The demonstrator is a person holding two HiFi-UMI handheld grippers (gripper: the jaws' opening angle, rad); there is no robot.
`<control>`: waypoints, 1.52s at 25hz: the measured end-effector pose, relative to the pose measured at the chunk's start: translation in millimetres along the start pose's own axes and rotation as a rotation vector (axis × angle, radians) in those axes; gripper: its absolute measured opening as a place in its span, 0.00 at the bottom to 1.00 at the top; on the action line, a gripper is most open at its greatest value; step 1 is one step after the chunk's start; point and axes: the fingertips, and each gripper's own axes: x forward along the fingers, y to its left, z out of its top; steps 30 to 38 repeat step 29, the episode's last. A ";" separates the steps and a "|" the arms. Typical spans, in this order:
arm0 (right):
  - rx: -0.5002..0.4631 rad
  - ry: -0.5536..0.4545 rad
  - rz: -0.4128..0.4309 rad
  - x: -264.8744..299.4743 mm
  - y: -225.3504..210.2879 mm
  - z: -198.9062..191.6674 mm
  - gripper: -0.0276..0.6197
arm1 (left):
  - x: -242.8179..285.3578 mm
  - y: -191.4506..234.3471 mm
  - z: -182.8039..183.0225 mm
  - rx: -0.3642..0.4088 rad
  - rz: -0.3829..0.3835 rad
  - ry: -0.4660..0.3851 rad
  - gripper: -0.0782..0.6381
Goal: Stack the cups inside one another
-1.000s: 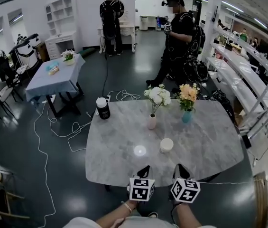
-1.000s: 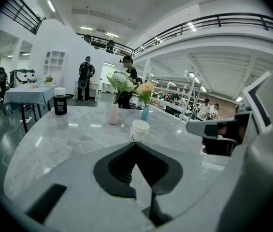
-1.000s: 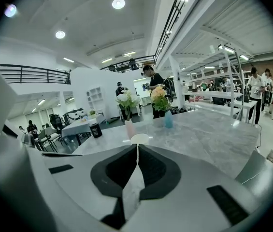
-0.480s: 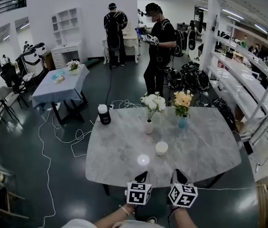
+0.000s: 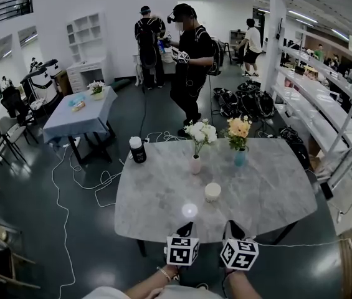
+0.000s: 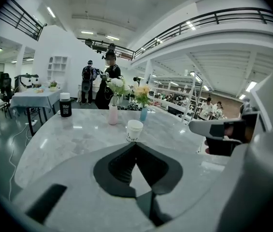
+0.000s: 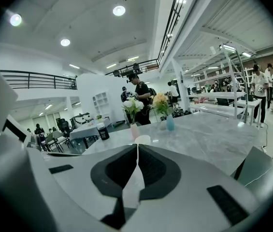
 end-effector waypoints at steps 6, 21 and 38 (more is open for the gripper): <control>-0.036 0.000 -0.007 -2.3 -0.6 7.2 0.05 | 1.1 -4.9 5.1 -0.002 -0.009 -0.009 0.10; -0.044 -0.008 -0.027 2.0 -10.1 13.5 0.05 | 12.3 -8.1 14.8 0.010 -0.020 -0.017 0.10; -0.055 -0.003 -0.028 8.3 -13.6 13.9 0.05 | 21.1 -5.7 15.6 0.011 -0.023 -0.017 0.10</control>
